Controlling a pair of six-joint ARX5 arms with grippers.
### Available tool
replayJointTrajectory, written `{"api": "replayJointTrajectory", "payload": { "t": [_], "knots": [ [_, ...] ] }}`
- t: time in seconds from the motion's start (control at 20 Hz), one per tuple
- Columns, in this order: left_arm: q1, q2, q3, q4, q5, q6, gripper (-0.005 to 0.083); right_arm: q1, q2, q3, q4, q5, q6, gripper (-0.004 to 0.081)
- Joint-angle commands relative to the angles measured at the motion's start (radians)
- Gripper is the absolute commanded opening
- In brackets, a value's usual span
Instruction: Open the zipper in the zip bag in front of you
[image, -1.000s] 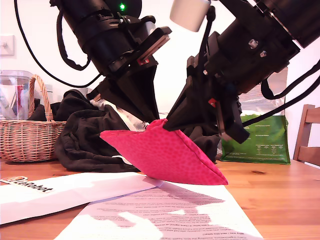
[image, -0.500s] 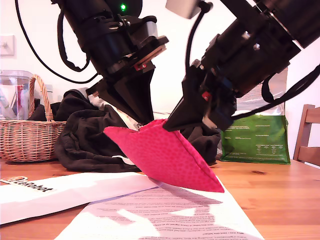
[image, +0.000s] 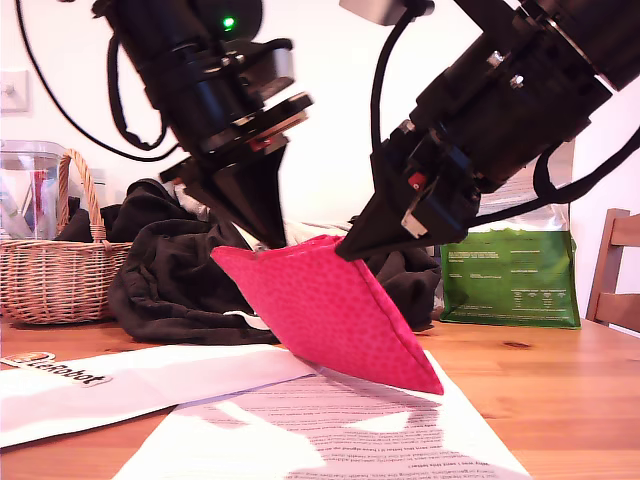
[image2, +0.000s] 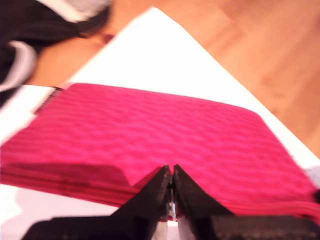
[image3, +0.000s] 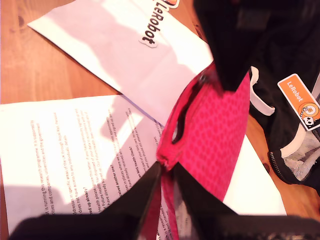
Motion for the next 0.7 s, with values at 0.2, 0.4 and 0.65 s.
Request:
{"api": "replayJointTrajectory", "payload": {
  "t": [0.2, 0.4, 0.65],
  "knots": [
    [0.058, 0.009, -0.002, 0.057, -0.029, 0.054, -0.0023, -0.009, -0.018, -0.002, -0.011, -0.005, 0.024, -0.0013],
    [0.092, 0.010, -0.002, 0.109, -0.027, 0.061, -0.0023, -0.013, -0.018, -0.002, -0.012, -0.005, 0.027, -0.0013],
    [0.129, 0.022, -0.002, 0.148, -0.023, 0.089, -0.0023, -0.016, -0.018, -0.002, -0.027, -0.004, 0.027, -0.0013]
  ]
}}
